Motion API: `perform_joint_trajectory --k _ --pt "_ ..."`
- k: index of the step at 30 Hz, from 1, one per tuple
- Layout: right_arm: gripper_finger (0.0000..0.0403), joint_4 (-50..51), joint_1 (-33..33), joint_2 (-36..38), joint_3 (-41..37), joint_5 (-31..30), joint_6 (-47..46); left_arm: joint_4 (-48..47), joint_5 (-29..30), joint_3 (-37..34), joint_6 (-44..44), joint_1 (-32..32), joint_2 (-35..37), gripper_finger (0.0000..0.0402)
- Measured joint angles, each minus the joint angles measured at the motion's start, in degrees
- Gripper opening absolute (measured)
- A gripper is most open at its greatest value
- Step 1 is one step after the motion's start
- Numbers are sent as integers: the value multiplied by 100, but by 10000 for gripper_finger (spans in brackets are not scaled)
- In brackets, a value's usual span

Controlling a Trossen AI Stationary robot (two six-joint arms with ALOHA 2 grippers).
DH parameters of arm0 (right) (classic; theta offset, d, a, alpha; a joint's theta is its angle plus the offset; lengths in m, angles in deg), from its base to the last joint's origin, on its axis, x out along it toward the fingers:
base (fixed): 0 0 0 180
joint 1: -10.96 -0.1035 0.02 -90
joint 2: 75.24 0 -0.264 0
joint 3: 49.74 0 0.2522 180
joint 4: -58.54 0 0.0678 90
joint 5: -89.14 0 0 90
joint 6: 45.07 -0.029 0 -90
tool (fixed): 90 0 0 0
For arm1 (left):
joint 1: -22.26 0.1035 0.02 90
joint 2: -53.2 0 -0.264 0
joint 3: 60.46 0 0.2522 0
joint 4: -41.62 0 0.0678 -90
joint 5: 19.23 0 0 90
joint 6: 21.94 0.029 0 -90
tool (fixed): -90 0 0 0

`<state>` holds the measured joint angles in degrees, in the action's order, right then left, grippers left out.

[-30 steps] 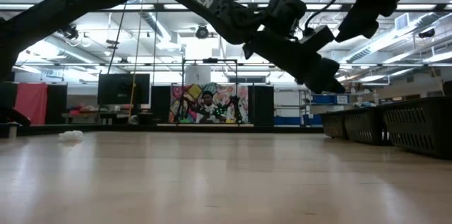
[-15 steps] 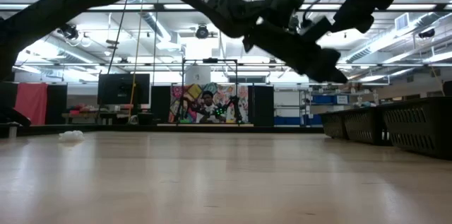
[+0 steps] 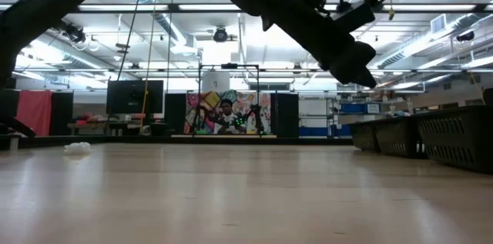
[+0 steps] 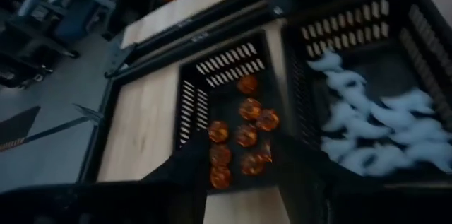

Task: Sort Halloween decoration
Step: Put the white ghost toy into the center bin

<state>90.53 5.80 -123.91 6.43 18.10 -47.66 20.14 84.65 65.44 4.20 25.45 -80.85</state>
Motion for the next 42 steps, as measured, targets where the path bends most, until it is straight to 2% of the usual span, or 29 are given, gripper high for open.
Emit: perform_joint_trajectory --k 6,8,13,18,23,28,30,34,36,42 --pt "169 -171 -249 -285 -7 349 542 -465 14 -32 -14 -127 67 118" --pt "169 -300 -293 -286 -11 478 752 -227 20 -295 2 -182 220 116" --pt "169 -1043 -315 -216 6 791 1101 1103 163 -1981 -167 -174 1028 116" --pt "169 -1273 -251 -199 11 183 1326 2048 637 -3709 -513 -252 2151 116" --pt "169 -1644 -104 -437 9 -404 1250 1906 805 -4980 -1145 -474 3149 116" --pt "169 -2176 1 -1211 3 -734 1253 1332 1151 -6011 -1782 -843 4154 116" --pt "169 -2458 52 -1562 1 -733 1339 891 1211 -6289 -2183 -983 4498 116" --pt "169 -3134 191 -2243 4 -634 1631 286 1409 -6749 -3544 -1073 5127 120" --pt "169 -3465 299 -2569 1 -497 1678 300 1411 -7174 -3922 -1127 5430 125" --pt "169 -3938 710 -3162 -9 149 1546 1422 1959 -8596 -4766 -1693 6043 137"
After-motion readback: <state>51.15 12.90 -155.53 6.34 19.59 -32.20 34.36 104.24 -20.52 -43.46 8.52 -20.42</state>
